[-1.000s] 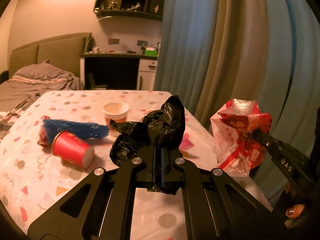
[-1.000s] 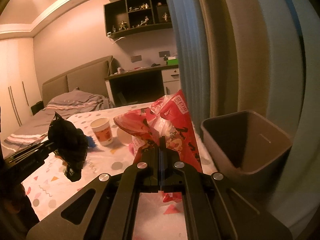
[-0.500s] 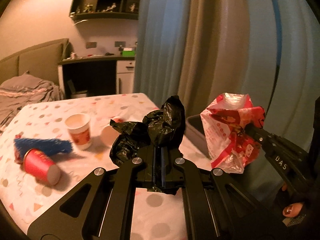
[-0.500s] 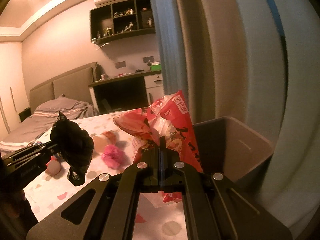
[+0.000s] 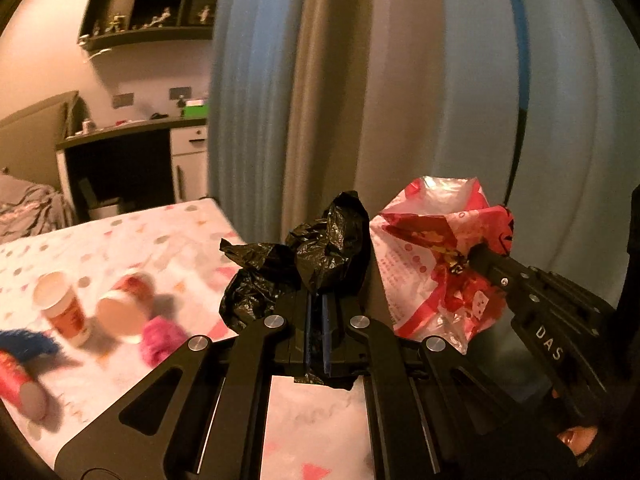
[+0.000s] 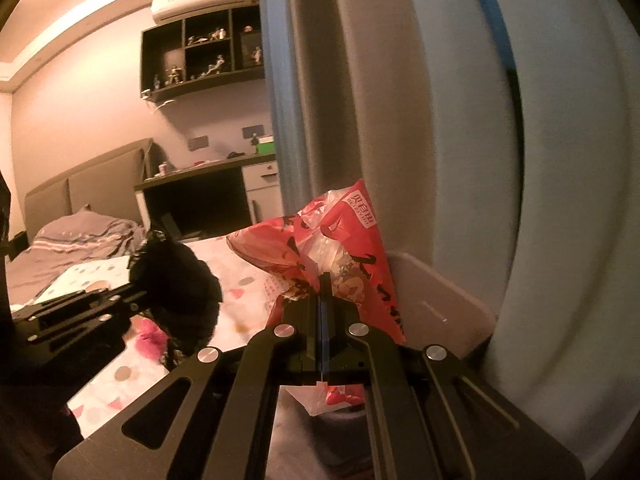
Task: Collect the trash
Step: 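Lift the black bag and red snack bag and carry both over the bin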
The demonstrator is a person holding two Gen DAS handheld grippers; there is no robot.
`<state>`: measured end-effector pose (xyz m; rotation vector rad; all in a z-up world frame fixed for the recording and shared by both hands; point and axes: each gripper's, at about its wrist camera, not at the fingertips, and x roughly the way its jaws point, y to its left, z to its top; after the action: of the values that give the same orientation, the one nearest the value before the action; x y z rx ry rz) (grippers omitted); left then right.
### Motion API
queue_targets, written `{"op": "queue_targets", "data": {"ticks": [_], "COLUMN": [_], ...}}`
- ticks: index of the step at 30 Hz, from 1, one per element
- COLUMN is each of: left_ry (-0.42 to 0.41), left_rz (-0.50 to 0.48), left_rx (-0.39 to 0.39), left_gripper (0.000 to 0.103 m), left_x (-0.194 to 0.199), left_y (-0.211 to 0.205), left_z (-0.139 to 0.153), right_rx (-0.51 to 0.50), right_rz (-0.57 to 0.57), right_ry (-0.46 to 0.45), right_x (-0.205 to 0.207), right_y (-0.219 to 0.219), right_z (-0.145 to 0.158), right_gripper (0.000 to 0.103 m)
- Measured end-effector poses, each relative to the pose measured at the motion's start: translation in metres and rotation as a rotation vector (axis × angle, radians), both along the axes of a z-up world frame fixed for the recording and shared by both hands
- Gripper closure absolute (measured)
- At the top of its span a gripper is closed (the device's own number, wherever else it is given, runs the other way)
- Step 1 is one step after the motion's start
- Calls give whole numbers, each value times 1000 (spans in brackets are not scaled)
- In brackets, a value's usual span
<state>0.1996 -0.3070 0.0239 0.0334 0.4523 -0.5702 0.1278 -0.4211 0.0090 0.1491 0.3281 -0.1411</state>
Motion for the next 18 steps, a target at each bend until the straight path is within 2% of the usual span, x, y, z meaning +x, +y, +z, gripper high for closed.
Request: {"op": "queue_targets", "data": {"ticks": [8,18], "left_ry": [7,10], "left_rz": [-83,-167], "left_rx": [-12,-20], "left_gripper": [100,100], "left_x": [23,41], "left_y": [-48,-84], "left_z": [-13,-30], "right_rx": [5,10], "right_rz": [-62,-96], "right_ry": [17,41], "right_x": [15,27], "right_y": [-27,-40], "right_z": [-7,-16], "right_gripper": [103,103]}}
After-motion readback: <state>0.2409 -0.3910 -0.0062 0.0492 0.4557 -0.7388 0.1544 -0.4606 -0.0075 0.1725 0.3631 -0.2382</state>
